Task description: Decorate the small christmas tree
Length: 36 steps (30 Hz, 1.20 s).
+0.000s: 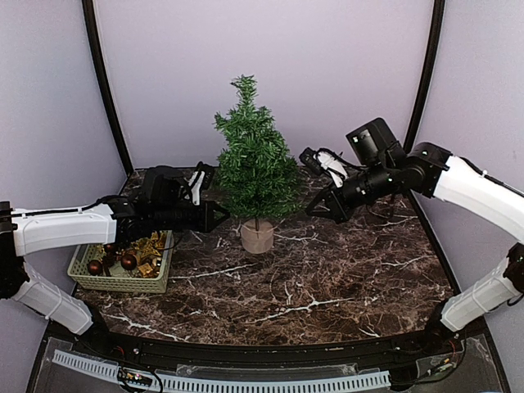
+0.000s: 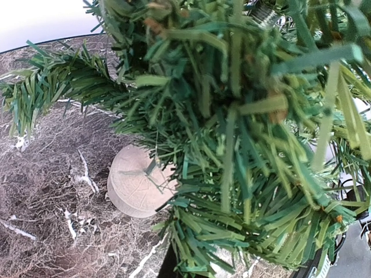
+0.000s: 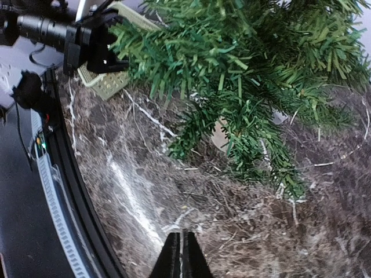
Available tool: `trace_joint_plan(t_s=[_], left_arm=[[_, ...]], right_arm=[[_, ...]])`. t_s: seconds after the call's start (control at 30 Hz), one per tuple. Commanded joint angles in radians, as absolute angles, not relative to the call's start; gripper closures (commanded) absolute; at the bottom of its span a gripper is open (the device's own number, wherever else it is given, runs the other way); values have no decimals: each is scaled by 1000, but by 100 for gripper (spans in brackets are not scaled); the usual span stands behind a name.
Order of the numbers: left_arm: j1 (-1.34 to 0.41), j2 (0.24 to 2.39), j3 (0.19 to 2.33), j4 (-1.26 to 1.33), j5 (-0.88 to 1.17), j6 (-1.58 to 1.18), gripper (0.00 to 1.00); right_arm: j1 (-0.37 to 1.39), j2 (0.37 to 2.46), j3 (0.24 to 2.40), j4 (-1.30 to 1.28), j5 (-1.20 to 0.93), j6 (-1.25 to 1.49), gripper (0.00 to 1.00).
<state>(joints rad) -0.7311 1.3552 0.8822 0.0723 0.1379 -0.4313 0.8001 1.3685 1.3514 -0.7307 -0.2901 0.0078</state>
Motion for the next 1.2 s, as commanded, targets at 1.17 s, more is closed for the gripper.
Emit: trace_joint_plan(t_s=[1.17], left_arm=[[-685, 1297, 892, 64, 83, -416, 100]], right_arm=[[811, 998, 1119, -390, 378, 285, 100]])
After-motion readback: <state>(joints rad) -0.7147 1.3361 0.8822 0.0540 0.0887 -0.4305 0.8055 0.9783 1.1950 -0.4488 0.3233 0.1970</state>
